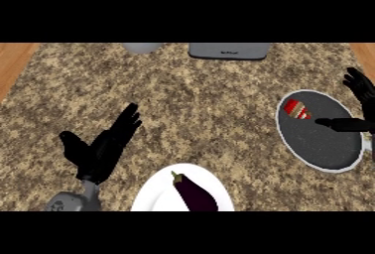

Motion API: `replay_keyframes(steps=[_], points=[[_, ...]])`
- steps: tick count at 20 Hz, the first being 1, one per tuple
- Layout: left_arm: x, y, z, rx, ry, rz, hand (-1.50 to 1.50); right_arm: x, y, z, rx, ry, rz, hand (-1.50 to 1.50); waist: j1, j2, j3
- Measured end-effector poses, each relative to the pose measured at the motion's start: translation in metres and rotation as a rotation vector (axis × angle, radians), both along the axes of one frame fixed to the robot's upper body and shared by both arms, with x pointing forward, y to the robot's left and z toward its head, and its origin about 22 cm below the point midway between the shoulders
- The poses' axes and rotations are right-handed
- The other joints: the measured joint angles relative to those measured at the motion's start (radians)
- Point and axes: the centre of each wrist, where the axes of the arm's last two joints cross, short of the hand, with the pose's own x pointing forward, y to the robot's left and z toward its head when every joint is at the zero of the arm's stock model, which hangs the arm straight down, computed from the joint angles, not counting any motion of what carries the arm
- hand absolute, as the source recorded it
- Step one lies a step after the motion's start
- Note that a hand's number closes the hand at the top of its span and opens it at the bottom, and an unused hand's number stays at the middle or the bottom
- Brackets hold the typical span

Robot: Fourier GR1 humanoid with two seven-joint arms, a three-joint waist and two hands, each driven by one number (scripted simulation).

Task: Pick the cupcake from the plate and place it in the pan

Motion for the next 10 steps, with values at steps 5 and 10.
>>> replay_keyframes(steps=[5, 10], points=[[0.000, 0.004, 0.001, 0.006, -0.007, 0.004, 0.00, -0.024, -0.040, 0.008, 0.072, 0.029, 0.094, -1.50, 0.001, 0.002, 0.001], [0.001, 0.000, 0.005, 0.001, -0.007, 0.005, 0.00, -0.050, -0.070, 0.012, 0.066, 0.078, 0.125, -1.50, -0.003, 0.001, 0.002]])
